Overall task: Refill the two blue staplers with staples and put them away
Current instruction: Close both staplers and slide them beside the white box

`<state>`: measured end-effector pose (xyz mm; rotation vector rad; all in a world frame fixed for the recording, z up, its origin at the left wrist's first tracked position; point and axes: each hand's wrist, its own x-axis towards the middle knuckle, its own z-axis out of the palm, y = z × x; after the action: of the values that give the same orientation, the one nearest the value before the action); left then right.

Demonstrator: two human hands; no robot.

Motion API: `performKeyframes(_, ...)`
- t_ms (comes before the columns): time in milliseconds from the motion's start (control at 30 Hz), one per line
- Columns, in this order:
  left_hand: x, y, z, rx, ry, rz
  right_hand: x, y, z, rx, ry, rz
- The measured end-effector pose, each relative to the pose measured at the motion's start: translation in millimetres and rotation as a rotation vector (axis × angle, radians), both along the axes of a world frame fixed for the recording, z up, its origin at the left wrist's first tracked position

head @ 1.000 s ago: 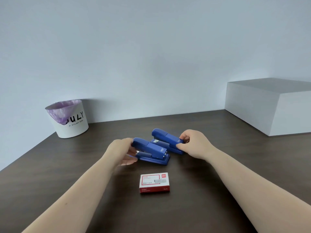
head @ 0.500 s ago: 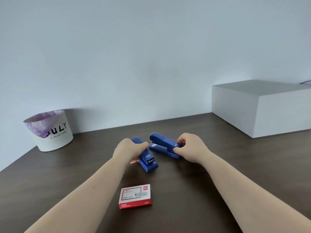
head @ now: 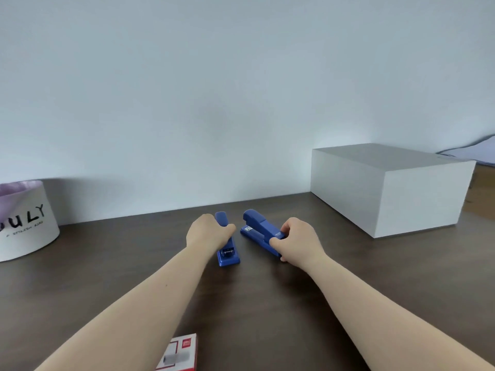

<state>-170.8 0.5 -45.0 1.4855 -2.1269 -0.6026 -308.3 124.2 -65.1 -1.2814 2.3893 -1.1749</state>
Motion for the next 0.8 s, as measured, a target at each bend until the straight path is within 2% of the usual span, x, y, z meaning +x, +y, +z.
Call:
performKeyframes(133,-23,-8,-7,-0.049,0.043,0.008,-15,-7,4,0.132,0.194,0.052)
performKeyframes(267,-42,-18,-11,-0.077,0.08,0.009,-29,-14,3,0.078,0.32,0.019)
performKeyframes(467,-69,-36,-13,-0.093,0.09,-0.016,-85,-24,14,-0.049,0.276,-0.192)
performKeyframes(667,-96,-52,-15,-0.112,0.075,-0.032,-133,-44,21,0.015,0.187,-0.33)
performKeyframes(800,-110,-59,-17,-0.124,0.063,-0.037,-145,-54,14,0.034,0.222,-0.329)
